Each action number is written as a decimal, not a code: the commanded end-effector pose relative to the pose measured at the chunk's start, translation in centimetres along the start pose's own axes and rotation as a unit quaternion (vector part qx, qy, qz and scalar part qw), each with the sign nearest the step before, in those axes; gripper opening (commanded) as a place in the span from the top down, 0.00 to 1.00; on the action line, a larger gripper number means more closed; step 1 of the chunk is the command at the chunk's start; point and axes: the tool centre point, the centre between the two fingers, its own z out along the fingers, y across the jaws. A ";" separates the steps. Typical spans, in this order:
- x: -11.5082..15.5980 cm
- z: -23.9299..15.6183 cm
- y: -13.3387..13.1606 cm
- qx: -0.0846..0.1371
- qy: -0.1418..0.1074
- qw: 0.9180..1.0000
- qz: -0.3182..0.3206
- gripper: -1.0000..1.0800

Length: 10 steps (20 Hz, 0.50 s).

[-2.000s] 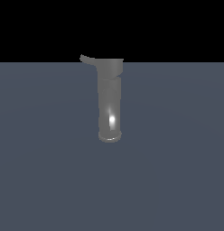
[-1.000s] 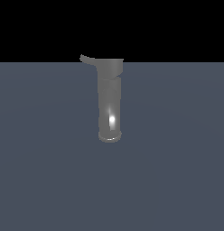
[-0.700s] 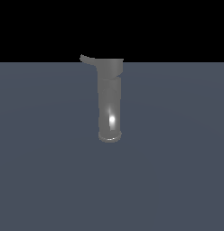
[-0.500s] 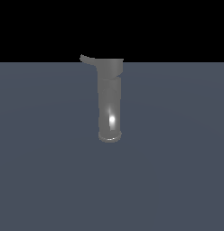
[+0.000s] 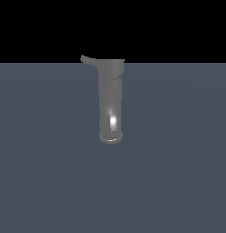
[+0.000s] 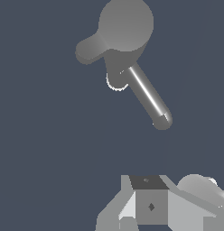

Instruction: Turn on the faucet by rotating a designated handle.

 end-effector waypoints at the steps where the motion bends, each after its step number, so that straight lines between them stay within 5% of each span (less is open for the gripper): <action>1: 0.7 0.7 -1.0 0.000 0.001 1.000 0.029 1.00; 10: 3.9 3.1 -4.3 0.001 0.004 0.991 0.130 1.00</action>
